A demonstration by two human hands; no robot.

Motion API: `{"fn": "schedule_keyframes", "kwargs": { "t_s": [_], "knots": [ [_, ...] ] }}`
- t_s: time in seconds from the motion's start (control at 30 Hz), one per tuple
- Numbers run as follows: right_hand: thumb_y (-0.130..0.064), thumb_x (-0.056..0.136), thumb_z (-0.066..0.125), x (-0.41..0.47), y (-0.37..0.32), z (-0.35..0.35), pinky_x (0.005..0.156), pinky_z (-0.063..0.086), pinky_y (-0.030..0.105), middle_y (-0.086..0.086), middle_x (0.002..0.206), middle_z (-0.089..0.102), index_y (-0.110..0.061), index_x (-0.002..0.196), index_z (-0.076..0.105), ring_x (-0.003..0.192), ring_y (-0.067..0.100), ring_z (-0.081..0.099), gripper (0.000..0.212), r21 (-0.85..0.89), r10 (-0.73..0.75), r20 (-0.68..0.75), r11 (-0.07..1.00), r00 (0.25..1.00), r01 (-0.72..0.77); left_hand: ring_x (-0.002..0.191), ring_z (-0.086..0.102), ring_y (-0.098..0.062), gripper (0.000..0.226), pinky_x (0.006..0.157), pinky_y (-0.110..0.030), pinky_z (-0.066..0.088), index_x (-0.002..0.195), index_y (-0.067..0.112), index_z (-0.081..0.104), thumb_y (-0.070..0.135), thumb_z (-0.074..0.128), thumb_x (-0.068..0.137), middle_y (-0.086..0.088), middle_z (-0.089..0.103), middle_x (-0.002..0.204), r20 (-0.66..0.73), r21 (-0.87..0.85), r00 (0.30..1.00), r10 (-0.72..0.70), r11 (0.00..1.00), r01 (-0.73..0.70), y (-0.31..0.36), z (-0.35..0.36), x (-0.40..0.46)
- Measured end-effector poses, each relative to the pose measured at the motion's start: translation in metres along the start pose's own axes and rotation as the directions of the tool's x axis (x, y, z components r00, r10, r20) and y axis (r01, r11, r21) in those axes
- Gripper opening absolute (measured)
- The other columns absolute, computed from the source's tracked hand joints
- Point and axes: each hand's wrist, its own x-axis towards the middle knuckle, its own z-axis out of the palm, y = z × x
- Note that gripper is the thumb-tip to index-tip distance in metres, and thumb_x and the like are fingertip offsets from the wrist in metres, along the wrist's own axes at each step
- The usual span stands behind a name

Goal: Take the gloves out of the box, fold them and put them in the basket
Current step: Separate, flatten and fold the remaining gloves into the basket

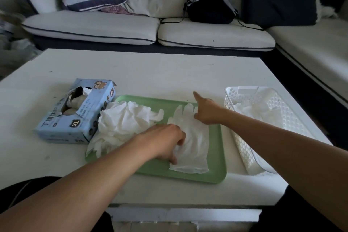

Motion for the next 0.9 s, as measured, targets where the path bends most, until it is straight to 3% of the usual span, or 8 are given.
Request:
{"fn": "schedule_keyframes", "kwargs": {
  "t_s": [0.17, 0.27, 0.37, 0.5, 0.6, 0.77, 0.83, 0.9],
  "knots": [
    [0.000, 0.083, 0.061, -0.001, 0.011, -0.019, 0.078, 0.057, 0.031, 0.010, 0.106, 0.071, -0.005, 0.102, 0.073, 0.083, 0.024, 0.068, 0.023, -0.165, 0.066, -0.095, 0.983, 0.993, -0.081, 0.110, 0.060, -0.019, 0.049, 0.089, -0.035, 0.050, 0.125, 0.026, 0.063, 0.047, 0.078, 0.084, 0.005, 0.063, 0.122, -0.280, -0.064, 0.958, -0.070, 0.997, 0.054, -0.021, -0.025, -0.006],
    [-0.007, 0.086, 0.065, -0.005, 0.014, -0.016, 0.063, 0.054, 0.029, 0.012, 0.081, 0.066, -0.001, 0.080, 0.066, 0.080, 0.029, 0.066, 0.008, -0.254, 0.117, -0.089, 0.958, 0.989, -0.136, 0.119, 0.051, -0.027, 0.056, 0.092, -0.041, 0.043, 0.128, 0.018, 0.059, 0.054, 0.071, 0.086, -0.001, 0.057, 0.127, -0.354, 0.047, 0.898, -0.262, 0.954, 0.297, -0.049, -0.040, -0.008],
    [-0.012, 0.088, 0.067, -0.002, 0.017, 0.000, 0.048, 0.037, 0.027, 0.005, 0.062, 0.046, -0.010, 0.059, 0.044, 0.066, 0.026, 0.054, 0.037, -0.172, 0.169, -0.124, 0.967, 0.978, -0.189, 0.120, 0.051, -0.029, 0.048, 0.090, -0.040, 0.039, 0.121, 0.014, 0.061, 0.049, 0.070, 0.089, -0.004, 0.058, 0.125, -0.201, 0.110, 0.889, -0.411, 0.892, 0.438, -0.065, -0.032, -0.005],
    [-0.013, 0.086, 0.066, 0.000, 0.016, 0.007, 0.062, 0.041, 0.028, 0.005, 0.067, 0.048, -0.013, 0.059, 0.043, 0.078, 0.031, 0.059, 0.035, -0.145, 0.167, -0.110, 0.973, 0.980, -0.182, 0.101, 0.063, -0.029, 0.027, 0.076, -0.034, 0.041, 0.116, 0.014, 0.067, 0.027, 0.070, 0.092, -0.006, 0.065, 0.113, -0.288, 0.000, 0.856, -0.430, 0.894, 0.449, -0.067, -0.023, 0.000],
    [-0.001, 0.081, 0.061, -0.003, 0.012, 0.004, 0.053, 0.043, 0.028, 0.007, 0.065, 0.050, -0.010, 0.063, 0.044, 0.065, 0.029, 0.057, 0.026, -0.141, 0.193, -0.112, 0.968, 0.975, -0.208, 0.089, 0.062, -0.031, 0.008, 0.069, -0.032, 0.041, 0.097, 0.017, 0.068, 0.024, 0.067, 0.093, -0.006, 0.064, 0.104, -0.364, -0.181, 0.802, -0.473, 0.881, 0.437, -0.073, -0.030, -0.004],
    [-0.002, 0.081, 0.057, -0.020, -0.023, -0.022, 0.056, 0.049, 0.030, 0.014, 0.087, 0.063, -0.003, 0.093, 0.059, 0.074, 0.034, 0.060, 0.012, -0.216, 0.064, -0.169, 0.971, 0.984, -0.101, 0.081, 0.069, -0.022, 0.015, 0.071, -0.032, 0.054, 0.078, 0.026, 0.071, 0.027, 0.066, 0.093, 0.005, 0.072, 0.084, -0.424, -0.546, 0.712, -0.559, 0.786, 0.291, -0.087, -0.050, -0.019],
    [-0.018, 0.086, 0.067, -0.025, -0.044, -0.032, 0.073, 0.056, 0.034, 0.008, 0.100, 0.068, -0.011, 0.108, 0.064, 0.086, 0.029, 0.065, 0.023, -0.131, -0.086, -0.223, 0.990, 0.971, 0.057, 0.071, 0.070, -0.019, 0.012, 0.062, -0.025, 0.053, 0.084, 0.021, 0.073, 0.025, 0.068, 0.094, 0.003, 0.073, 0.083, -0.354, -0.723, 0.716, -0.602, 0.661, 0.199, -0.085, -0.058, -0.023],
    [-0.034, 0.084, 0.077, -0.035, -0.066, -0.037, 0.073, 0.058, 0.032, -0.002, 0.101, 0.068, -0.020, 0.112, 0.065, 0.086, 0.019, 0.069, 0.033, 0.177, -0.184, -0.191, 0.960, 0.964, 0.218, 0.069, 0.068, -0.018, 0.008, 0.055, -0.022, 0.055, 0.092, 0.013, 0.074, 0.018, 0.068, 0.095, -0.005, 0.071, 0.088, -0.190, -0.938, 0.756, -0.627, 0.343, 0.049, -0.079, -0.066, -0.025]
  ]
}}
